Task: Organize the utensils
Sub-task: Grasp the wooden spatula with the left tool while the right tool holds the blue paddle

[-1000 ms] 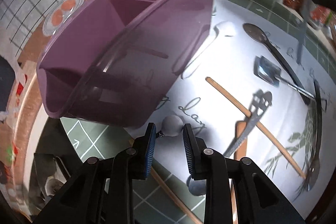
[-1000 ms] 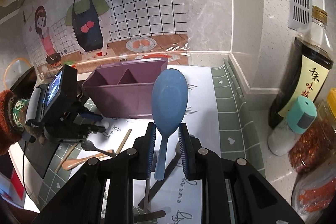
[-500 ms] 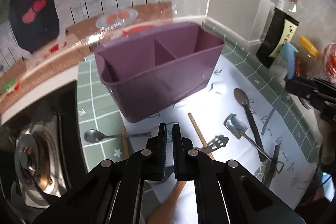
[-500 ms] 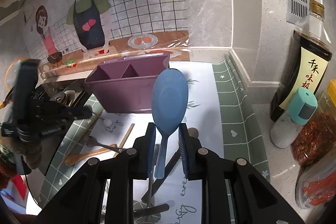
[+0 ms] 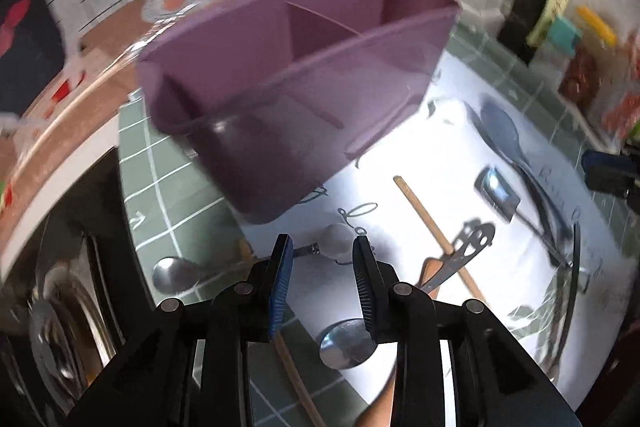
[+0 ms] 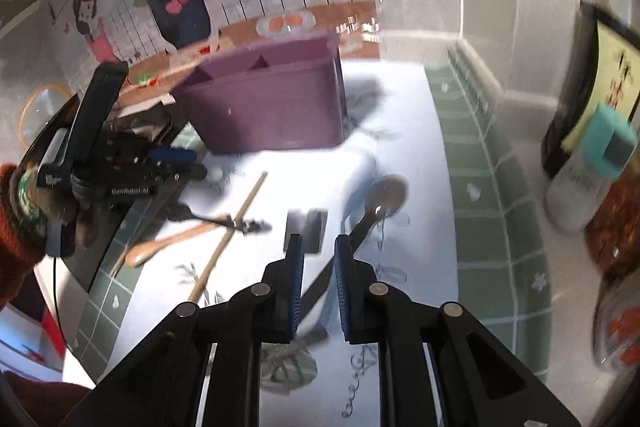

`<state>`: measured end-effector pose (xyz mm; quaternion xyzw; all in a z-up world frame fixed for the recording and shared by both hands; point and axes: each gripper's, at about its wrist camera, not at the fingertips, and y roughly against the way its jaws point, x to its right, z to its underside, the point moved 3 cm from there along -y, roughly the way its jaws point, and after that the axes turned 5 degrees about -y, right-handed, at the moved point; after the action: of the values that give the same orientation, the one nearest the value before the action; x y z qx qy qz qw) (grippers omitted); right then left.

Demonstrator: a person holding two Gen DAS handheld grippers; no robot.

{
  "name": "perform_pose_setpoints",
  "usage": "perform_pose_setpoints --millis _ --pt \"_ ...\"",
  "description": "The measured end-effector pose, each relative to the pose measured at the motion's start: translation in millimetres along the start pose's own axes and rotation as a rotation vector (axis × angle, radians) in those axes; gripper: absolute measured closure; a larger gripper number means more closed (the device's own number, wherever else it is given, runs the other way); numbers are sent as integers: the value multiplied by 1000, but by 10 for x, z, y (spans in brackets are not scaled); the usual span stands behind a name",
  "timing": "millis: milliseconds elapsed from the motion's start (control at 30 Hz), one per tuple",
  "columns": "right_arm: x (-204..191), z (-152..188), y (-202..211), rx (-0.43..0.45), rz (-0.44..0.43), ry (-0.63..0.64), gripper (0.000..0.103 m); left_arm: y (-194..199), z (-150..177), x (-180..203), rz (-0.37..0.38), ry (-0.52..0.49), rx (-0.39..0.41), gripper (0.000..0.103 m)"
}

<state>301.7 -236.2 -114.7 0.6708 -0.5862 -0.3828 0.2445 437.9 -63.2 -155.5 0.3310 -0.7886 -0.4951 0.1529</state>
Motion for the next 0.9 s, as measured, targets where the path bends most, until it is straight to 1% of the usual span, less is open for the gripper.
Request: perform_pose_setpoints --millis 67,100,167,233,267,400,433,467,567,600,633,700,767,867,900 --pt "70 37 -47 -25 12 -19 88 -66 -21 45 -12 -43 -31 71" --pt "89 48 -55 -29 14 -27 88 -105 -35 41 -12 -47 -46 70" --pt "174 43 -75 -34 25 -61 86 -118 -21 19 -17 -26 -43 70" --pt "236 25 -115 -45 33 -75 81 -93 -9 6 -3 17 -39 70" --pt "241 2 -163 -55 34 -67 79 -76 15 15 10 38 -37 70" --pt "117 -70 -354 -73 40 30 78 -57 201 119 58 108 -60 70" --pt "77 -100 -410 -75 44 58 78 -18 251 171 61 116 -45 70" --pt "51 -154 -481 -75 55 78 78 17 297 221 80 129 -39 70" --pt "77 -272 -651 -101 29 48 78 127 423 349 157 188 -3 69" --pt "85 -307 -704 -111 17 32 78 158 441 375 165 196 11 67" --pt "87 -344 -771 -122 4 20 78 209 458 394 168 202 30 66" --pt "80 -384 -893 -142 4 12 76 327 478 393 164 204 68 57" --pt "47 -407 -1002 -157 -7 18 74 414 484 326 143 208 90 52" --pt "-20 -448 -1066 -140 19 45 70 519 518 102 94 255 109 51" --pt "-59 -465 -1097 -132 28 58 65 553 529 28 76 276 120 50"
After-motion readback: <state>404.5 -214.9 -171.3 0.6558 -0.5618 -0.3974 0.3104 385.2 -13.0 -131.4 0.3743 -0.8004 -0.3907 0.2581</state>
